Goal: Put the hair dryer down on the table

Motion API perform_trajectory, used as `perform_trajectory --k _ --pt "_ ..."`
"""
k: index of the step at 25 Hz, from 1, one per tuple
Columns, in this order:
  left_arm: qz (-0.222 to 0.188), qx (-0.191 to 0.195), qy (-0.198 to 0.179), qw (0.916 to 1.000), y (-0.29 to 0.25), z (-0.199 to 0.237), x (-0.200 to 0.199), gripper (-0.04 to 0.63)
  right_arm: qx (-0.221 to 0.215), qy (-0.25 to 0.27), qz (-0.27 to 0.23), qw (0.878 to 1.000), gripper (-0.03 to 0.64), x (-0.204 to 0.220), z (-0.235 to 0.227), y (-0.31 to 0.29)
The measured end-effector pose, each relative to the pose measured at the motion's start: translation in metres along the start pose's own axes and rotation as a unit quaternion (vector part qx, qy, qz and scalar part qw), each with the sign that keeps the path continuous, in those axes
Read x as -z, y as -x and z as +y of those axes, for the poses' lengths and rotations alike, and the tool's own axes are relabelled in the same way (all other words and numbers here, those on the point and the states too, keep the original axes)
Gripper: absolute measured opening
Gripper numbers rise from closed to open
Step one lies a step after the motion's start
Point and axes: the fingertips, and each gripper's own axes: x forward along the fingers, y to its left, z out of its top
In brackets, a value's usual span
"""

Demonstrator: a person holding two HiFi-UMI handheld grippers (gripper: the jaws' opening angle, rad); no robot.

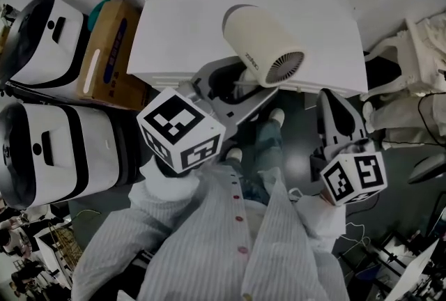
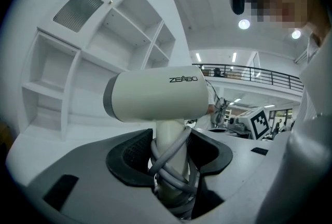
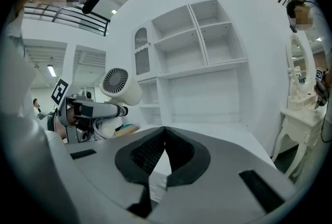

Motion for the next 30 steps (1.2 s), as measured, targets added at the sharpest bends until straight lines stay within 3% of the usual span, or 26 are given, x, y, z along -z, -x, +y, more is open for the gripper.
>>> perform_trajectory --k 7,18,30 --pt "-0.005 -0.013 -0.002 0.9999 -0.063 0.04 -0.026 0.21 -0.018 0.0 0.008 1.0 0.011 -0.022 -0.061 -0.055" --pt "-0.003 -0.049 0.026 0.9985 -0.177 0.118 -0.068 0.21 -0.06 0.011 0.04 0.997 0.011 -0.067 -0.161 -0.151" --pt "0.002 -0.089 0.034 0.9954 -0.271 0.162 -0.088 0.21 -0.11 0.019 0.057 0.992 0.011 -0.086 -0.248 -0.216"
